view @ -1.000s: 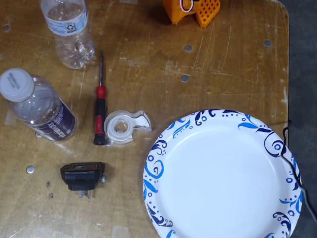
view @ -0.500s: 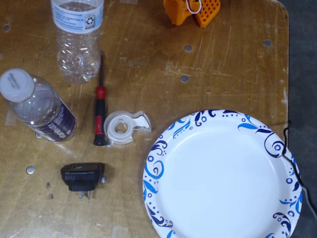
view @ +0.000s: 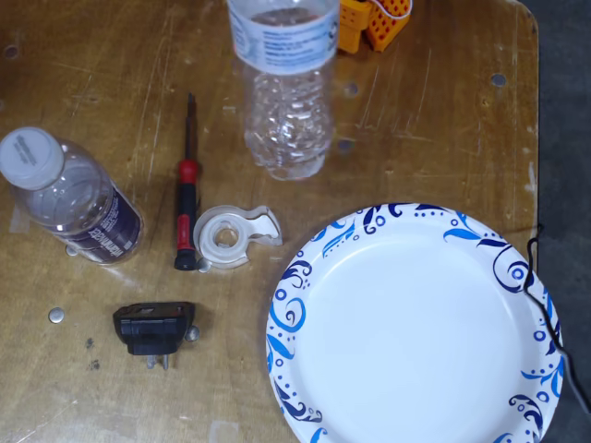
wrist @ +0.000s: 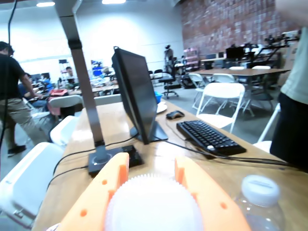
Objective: Move the bottles to the plate
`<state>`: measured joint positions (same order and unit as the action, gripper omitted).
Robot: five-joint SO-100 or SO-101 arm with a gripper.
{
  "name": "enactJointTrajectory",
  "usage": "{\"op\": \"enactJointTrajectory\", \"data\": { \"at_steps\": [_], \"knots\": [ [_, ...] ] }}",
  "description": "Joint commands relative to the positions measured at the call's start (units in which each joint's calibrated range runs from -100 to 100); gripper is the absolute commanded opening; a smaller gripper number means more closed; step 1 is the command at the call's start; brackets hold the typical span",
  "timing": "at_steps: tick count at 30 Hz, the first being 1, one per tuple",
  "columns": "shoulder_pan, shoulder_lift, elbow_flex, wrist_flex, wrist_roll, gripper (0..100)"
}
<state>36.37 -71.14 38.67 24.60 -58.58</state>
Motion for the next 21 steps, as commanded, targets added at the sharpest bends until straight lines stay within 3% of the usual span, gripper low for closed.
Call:
{"op": "enactJointTrajectory", "data": {
  "at_steps": [1, 9, 21],
  "knots": [
    [-5.59, 9.0, -7.41, 0.03, 0.11, 1],
    [-19.28, 30.75, -20.65, -2.05, 0.16, 1],
    [-29.96, 56.81, -21.73, -27.38, 0.16, 1]
  ]
}}
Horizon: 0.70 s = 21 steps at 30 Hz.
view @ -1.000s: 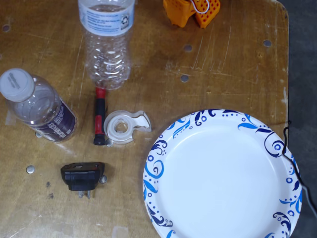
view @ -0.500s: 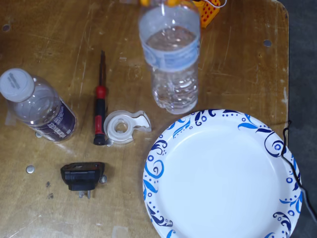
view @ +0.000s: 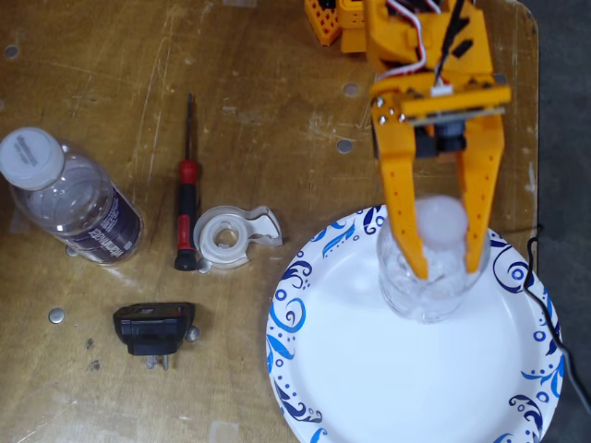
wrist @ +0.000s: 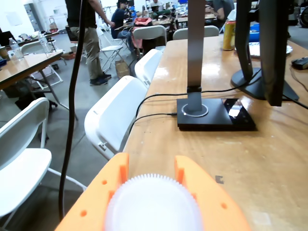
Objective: Move the bottles to the plate
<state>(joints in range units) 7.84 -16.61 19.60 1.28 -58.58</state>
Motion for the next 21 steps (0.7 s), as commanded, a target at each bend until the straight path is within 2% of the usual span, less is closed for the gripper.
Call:
{"op": "enactJointTrajectory", "data": {
  "at_steps": [1, 12, 21],
  "knots": [
    [-2.07, 3.12, -2.67, -4.58, 0.16, 1],
    [-10.05, 10.03, -3.39, -5.37, -0.21, 1],
    [-9.94, 16.02, 1.3, -21.82, 0.16, 1]
  ]
}}
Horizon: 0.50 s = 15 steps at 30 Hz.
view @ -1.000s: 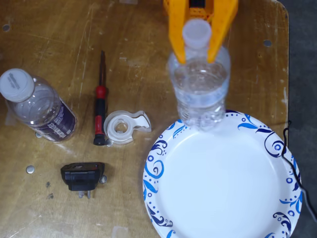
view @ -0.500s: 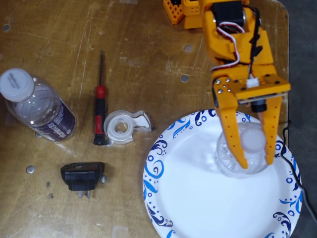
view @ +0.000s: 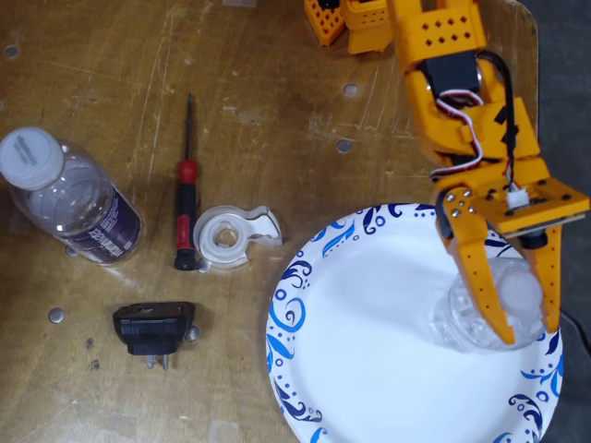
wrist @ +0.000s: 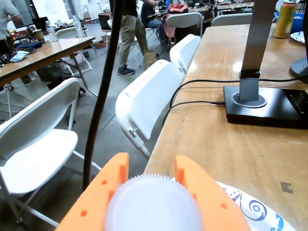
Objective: Move the bottles to the plate
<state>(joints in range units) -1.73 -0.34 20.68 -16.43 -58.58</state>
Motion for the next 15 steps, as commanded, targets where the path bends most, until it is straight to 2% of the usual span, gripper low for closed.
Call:
{"op": "enactJointTrajectory", "data": {
  "at_steps": [1, 9, 15],
  "knots": [
    [-0.26, -0.25, 0.76, -4.81, 0.21, 1],
    [0.71, -1.18, 5.08, -5.16, 0.31, 1],
    [0.92, -0.68, 5.98, -5.16, 3.81, 1]
  ]
}}
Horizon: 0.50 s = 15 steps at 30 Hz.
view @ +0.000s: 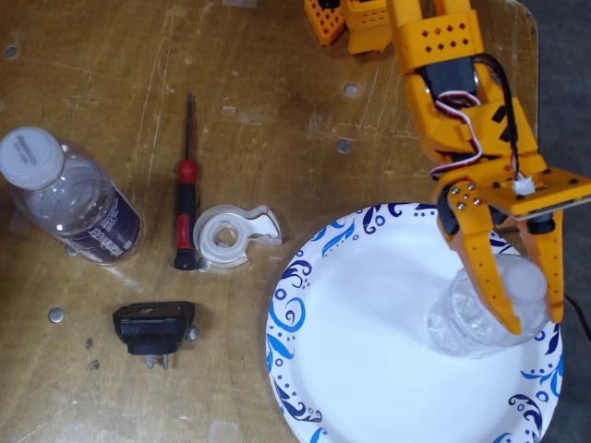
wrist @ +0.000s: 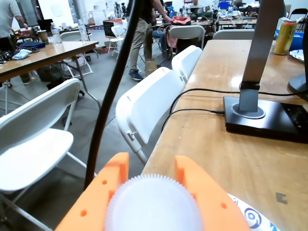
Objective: Move the bottles to the plate
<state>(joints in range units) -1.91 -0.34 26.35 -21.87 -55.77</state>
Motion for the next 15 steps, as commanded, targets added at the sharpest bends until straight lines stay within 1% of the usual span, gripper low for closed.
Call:
{"op": "enactJointTrajectory", "data": {
  "at_steps": [1, 13, 15],
  "knots": [
    [1.21, -0.59, 0.32, 0.29, 1.0, 1],
    [1.32, -0.59, 4.01, 0.11, 1.21, 1],
    [1.54, -0.59, 4.73, -2.06, 0.89, 1]
  ]
}}
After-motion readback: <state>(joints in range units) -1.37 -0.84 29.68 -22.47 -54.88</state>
